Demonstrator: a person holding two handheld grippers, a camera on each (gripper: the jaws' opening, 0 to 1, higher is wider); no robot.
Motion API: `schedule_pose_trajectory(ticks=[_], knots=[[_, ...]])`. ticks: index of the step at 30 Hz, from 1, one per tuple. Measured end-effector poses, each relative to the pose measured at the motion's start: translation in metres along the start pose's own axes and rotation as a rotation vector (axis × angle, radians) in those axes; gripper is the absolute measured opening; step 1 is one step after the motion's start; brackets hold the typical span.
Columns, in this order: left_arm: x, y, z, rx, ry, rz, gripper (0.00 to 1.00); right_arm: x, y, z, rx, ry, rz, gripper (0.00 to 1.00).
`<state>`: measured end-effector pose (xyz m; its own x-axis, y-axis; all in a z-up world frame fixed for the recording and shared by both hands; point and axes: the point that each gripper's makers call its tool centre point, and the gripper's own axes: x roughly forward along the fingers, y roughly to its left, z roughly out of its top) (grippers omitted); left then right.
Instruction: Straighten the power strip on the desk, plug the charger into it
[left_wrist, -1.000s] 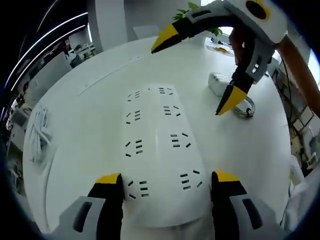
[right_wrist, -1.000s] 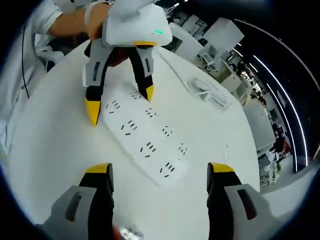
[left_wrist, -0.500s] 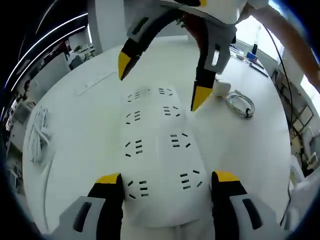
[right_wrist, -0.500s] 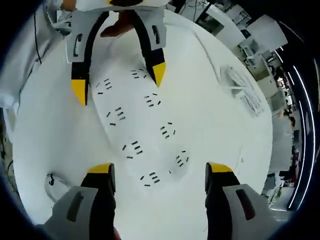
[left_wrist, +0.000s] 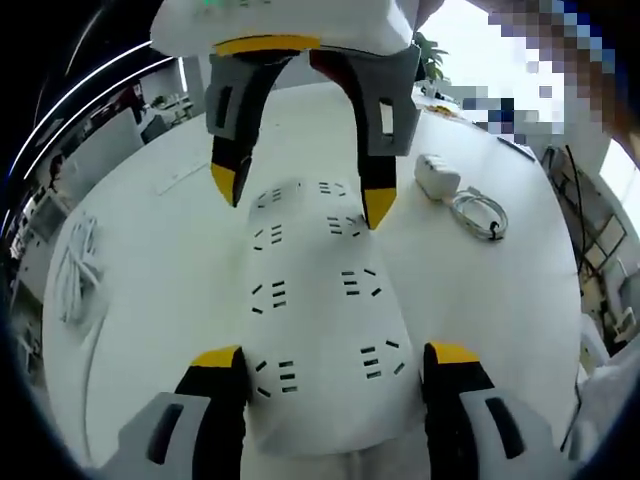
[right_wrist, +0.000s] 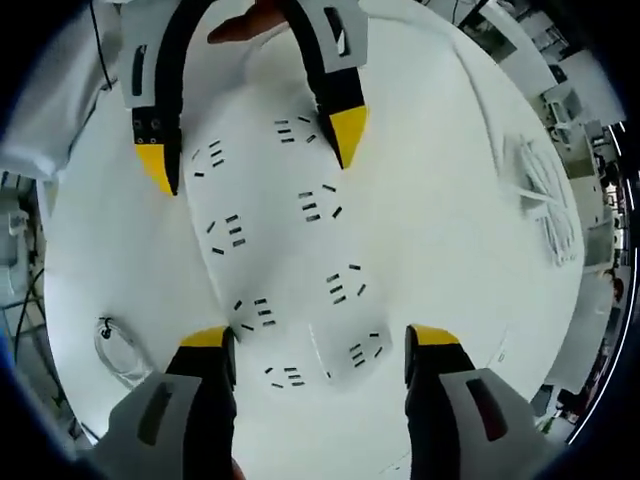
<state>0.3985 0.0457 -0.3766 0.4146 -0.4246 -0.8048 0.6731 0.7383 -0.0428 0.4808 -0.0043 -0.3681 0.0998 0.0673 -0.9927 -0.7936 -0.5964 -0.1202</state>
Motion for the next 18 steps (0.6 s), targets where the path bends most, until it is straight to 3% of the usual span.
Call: schedule_pose_trajectory(ticks=[1, 9, 18], knots=[[0.0000, 0.0000, 0.0001, 0.000, -0.002, 0.000, 0.73, 0.0004, 0.0042, 0.0000, -0.002, -0.002, 0.024, 0.63], [0.0006, 0.0000, 0.0004, 0.005, 0.009, 0.001, 0.73, 0.0053, 0.0084, 0.0005, -0.002, -0.003, 0.019, 0.65], [0.0009, 0.0008, 0.0010, 0.004, -0.003, -0.003, 0.73, 0.0066, 0.0080, 0.0021, 0.014, -0.070, 0.010, 0.66]])
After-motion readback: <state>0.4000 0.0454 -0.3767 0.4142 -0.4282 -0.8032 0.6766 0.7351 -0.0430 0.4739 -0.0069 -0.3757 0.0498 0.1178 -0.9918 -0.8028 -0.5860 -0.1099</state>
